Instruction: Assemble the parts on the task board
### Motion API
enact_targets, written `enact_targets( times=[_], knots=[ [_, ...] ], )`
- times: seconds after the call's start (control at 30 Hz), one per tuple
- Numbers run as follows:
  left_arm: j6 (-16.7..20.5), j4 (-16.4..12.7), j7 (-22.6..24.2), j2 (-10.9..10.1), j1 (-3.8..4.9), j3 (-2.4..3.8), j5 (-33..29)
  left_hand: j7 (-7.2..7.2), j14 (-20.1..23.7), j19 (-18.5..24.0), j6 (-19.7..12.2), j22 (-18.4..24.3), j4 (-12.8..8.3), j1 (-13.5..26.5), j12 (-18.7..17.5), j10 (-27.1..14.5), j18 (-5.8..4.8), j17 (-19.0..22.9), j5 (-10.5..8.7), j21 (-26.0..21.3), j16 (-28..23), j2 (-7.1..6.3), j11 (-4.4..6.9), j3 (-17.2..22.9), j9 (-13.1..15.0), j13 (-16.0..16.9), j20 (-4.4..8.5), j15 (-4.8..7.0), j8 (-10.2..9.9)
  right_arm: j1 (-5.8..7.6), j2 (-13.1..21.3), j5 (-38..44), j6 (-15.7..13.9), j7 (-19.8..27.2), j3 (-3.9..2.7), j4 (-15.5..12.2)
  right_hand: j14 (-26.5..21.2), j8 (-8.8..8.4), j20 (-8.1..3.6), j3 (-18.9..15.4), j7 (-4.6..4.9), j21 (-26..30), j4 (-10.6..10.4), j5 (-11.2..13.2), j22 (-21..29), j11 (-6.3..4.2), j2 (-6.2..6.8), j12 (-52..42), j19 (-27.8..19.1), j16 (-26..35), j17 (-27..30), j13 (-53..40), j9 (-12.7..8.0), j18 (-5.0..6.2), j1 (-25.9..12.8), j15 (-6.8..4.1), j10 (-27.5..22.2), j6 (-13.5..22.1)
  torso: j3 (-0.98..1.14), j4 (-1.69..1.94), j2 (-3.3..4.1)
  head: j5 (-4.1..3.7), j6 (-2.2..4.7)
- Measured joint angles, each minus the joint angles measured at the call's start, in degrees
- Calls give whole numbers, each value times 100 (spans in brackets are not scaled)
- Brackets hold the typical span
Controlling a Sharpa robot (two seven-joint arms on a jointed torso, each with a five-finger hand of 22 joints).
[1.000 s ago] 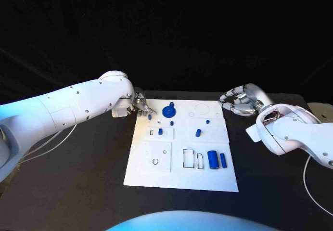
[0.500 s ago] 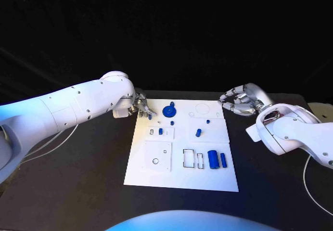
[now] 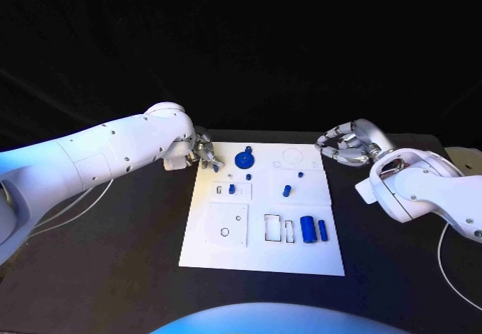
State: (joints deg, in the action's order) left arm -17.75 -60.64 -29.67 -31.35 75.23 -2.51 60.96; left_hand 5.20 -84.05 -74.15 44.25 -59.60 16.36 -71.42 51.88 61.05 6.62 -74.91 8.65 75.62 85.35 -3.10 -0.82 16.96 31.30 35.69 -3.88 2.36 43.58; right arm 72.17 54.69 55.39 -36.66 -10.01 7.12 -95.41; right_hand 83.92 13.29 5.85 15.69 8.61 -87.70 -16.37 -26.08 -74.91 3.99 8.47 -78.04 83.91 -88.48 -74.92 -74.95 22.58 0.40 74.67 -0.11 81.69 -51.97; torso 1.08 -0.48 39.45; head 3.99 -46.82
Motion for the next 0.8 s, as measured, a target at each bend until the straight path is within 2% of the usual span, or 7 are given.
enact_targets(
  times=[0.1, 0.17, 0.23, 0.3, 0.4, 0.67, 0.8],
  knots=[
    [24, 0, 1, 0, 0, 0, -31, 1, 0, -15, -1, -24, -68, -309, 8, 23, 0, 0, -1, 28, 0, 24, 22, 380, -23, -19, 15, 41, 34, 0, -1, 0, 0, 0, 0, 1, 0, 0, 0, 0, 0, 0, 0, 0, 0, 0, 0, 0, 0, 0, 0, 0, 0, 0, 0, 0, 0, 0, 0, -1, 0, -1, -8],
    [37, 0, 2, 0, 0, 0, -53, -20, 0, -43, -43, -72, -171, -468, 103, 99, 1, 0, -16, 67, 17, -48, 46, 843, -27, 15, 43, 42, 101, 0, -2, 0, 0, 0, 0, 1, 0, 0, 0, 0, 0, 0, 0, 0, 0, 0, 0, 0, 0, 0, 0, 0, 0, 0, 0, 0, 0, 0, 0, -1, 0, -1, -20],
    [49, 0, 2, -1, 0, 0, -83, -25, 0, -50, -69, -128, -77, -530, 315, 244, 1, 0, -36, 92, 46, -112, 56, 1097, -27, 250, 50, 42, 225, 0, -2, 0, 0, 0, 0, 3, 0, 0, 0, 0, 0, 0, 0, 0, 0, 0, 0, 0, 0, 0, 1, 0, 0, 0, 0, 0, 0, 0, -1, -2, 0, 1, -26],
    [59, 0, 2, -4, -1, 0, -118, -43, 0, -71, -89, -182, 152, -501, 529, 342, 0, 0, -25, 130, 46, -194, 55, 1339, -27, 483, 71, 42, 399, 0, -3, 0, 0, 0, 0, 4, 0, 0, 0, 0, 0, 0, 0, 0, 0, 0, 0, 0, 0, 0, 1, 0, 0, 0, 0, 0, 0, 0, -1, -3, 0, 2, -30],
    [69, 1, 2, -7, -1, 0, -164, -51, 0, -71, -140, -234, -22, -244, 667, 378, 0, 0, -21, 150, 46, -340, 50, 1920, -24, 604, 71, 41, 565, 0, -3, 0, 0, 0, 0, 4, 0, 0, 0, 0, 0, 0, 0, 0, 0, 0, 0, 0, 0, 0, 1, 1, 0, 0, 0, 0, 0, 0, -1, -3, -1, 2, -31],
    [104, -65, 2, -103, -1, 0, -317, -49, 0, -70, -155, -267, -2, -46, 782, 440, 1, 0, -20, 176, 46, -370, 51, 1975, 129, 736, 71, 41, 632, 0, -3, 0, 0, 0, 0, 5, 0, 0, 0, 0, 0, 0, 0, 0, -4, 0, 0, 0, 0, 0, 1, 1, 0, 0, 0, 0, 0, 0, 1, -2, -6, 16, -30],
    [159, -276, 1, -270, -1, 0, -442, -44, 14, -78, -159, -292, -127, 38, 870, 534, 1, 0, -20, 176, 46, -378, 77, 2102, 279, 825, 78, 55, 669, 0, 3, -1, 1, 0, 0, 5, 0, 0, 0, 0, 0, 0, 0, 0, -4, 0, 0, 0, 0, 0, 1, 1, 0, 0, 0, 0, 0, 0, 4, 0, -8, 20, -26]
  ],
)
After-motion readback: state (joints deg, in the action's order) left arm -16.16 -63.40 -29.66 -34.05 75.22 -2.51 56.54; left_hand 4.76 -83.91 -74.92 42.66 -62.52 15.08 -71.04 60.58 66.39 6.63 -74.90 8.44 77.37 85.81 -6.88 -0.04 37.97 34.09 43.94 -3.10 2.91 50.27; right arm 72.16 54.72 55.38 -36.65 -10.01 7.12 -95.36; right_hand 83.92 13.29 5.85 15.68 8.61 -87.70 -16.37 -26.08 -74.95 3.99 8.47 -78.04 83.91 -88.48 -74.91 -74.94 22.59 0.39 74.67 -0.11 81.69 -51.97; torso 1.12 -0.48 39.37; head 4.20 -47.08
